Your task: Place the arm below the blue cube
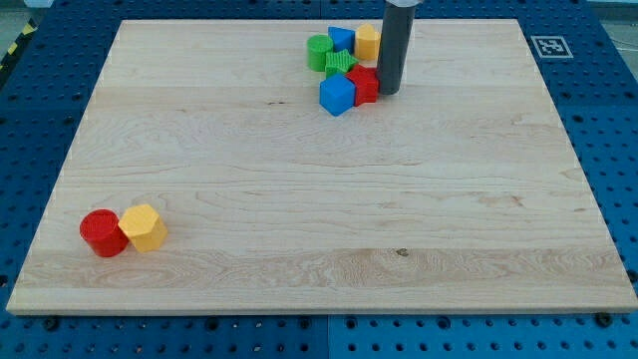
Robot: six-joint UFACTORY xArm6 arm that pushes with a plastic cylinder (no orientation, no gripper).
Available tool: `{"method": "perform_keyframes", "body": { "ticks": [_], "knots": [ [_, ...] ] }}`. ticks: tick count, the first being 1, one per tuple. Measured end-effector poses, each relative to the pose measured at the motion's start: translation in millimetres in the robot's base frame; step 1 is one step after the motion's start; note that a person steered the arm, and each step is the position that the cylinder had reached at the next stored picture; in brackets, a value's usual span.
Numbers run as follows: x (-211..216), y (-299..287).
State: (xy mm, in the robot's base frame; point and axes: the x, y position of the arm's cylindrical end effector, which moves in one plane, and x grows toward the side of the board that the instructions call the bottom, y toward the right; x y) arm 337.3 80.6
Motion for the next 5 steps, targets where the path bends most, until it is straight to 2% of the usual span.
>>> {"method": "perform_keyframes", "body": {
  "ticks": [2,3,4,5],
  "knots": [
    [4,0],
    [9,26],
    [13,26],
    [40,28]
  ]
}}
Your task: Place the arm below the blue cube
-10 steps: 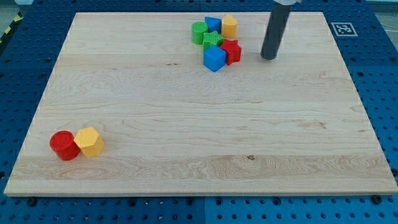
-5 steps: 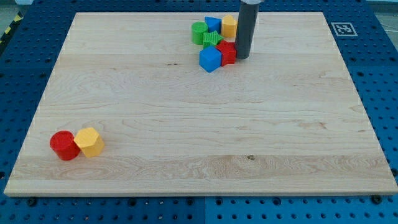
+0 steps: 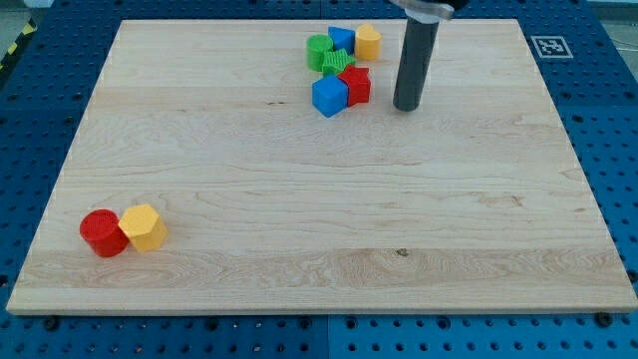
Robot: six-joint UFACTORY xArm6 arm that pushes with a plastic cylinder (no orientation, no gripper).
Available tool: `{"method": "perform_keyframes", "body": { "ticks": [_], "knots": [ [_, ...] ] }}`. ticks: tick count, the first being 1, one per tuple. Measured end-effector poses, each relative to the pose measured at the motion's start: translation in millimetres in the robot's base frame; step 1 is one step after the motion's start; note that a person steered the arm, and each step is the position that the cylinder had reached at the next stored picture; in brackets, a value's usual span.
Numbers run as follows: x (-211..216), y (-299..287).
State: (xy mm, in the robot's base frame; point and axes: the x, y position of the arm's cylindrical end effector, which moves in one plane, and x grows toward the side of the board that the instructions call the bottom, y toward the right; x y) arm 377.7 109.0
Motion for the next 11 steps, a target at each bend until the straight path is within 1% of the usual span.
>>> {"method": "perform_keyframes", "body": {
  "ticks": [1,2,4,5,7,9,10,11],
  "knots": [
    [17,2],
    [18,-21],
    [23,-34],
    [23,-56],
    [23,-77],
    [19,-79],
    [7,-92],
    [9,-95]
  ]
}}
